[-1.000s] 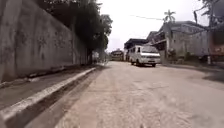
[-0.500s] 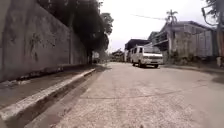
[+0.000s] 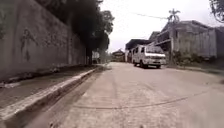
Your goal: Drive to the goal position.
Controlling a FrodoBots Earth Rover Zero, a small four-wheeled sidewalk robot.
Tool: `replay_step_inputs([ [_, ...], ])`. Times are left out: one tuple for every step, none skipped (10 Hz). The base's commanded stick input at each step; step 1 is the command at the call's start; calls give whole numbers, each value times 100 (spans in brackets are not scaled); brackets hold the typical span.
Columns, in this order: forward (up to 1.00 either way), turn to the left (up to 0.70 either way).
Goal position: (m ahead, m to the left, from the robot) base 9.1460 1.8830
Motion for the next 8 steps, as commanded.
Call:
replay_step_inputs([
  [99, -5],
  [100, -36],
  [100, -37],
  [100, -25],
  [100, 0],
  [100, 0],
  [100, 0],
  [100, 0],
])
